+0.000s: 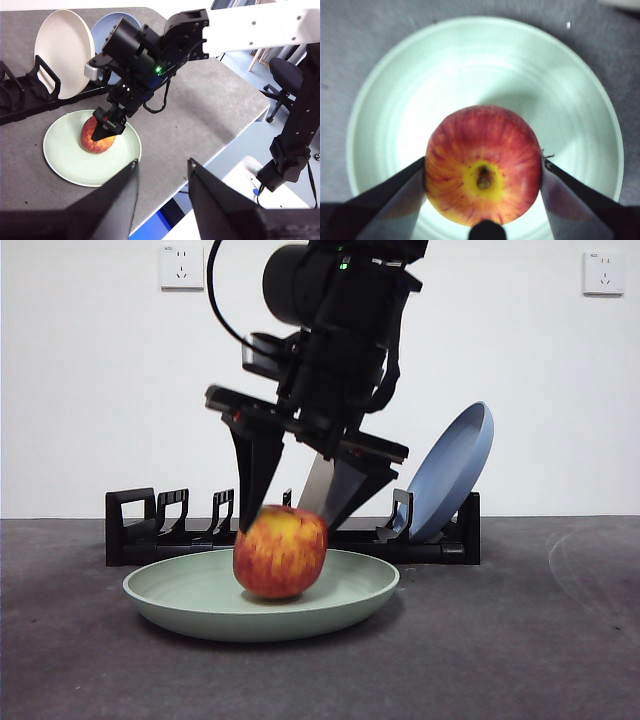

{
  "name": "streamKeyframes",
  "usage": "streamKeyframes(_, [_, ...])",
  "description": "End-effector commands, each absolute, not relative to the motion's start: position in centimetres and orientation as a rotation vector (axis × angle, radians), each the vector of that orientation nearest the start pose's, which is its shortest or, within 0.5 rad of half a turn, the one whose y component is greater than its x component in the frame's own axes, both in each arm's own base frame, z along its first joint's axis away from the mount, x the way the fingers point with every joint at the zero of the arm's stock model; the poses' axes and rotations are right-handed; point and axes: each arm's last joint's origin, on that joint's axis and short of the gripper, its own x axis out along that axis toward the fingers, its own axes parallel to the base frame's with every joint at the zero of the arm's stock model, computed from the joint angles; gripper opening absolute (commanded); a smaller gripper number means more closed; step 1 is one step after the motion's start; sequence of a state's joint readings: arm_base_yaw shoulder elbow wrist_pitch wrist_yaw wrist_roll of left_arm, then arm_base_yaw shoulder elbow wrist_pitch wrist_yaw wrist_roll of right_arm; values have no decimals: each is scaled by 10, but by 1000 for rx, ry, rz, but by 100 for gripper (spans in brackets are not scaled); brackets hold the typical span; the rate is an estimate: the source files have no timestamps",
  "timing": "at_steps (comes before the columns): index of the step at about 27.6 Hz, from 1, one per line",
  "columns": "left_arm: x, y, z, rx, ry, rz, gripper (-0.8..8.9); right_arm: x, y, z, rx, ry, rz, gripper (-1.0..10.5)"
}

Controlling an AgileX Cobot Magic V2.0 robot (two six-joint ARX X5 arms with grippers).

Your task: Take the green plate from the plate rack,put the plate on the table,take the apple from the table,put the apple in the plate

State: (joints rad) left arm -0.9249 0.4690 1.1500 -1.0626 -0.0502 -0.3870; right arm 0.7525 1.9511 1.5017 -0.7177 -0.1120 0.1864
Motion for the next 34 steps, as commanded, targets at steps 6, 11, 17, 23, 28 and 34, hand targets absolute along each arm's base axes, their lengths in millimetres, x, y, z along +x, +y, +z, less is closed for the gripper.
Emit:
streamKeyframes(6, [17,-21,386,-177,511,-775,162,291,281,197,-248,1228,653,-1])
streamKeyframes(11, [17,-21,386,-177,511,-775,162,291,281,196,-251,1237,649,374])
streamKeyframes(17, [17,-21,386,-177,511,-775,162,290,280,196,-251,1248,645,568])
streamKeyframes(23, [17,-21,386,-177,511,-775,162,290,280,203,-259,1265,640,567])
streamKeyframes(28, [17,-21,386,-177,510,-773,162,293,282,232,-262,1252,649,567])
streamKeyframes(34, [20,-21,386,-170,494,-717,162,291,281,301,-276,1154,708,565])
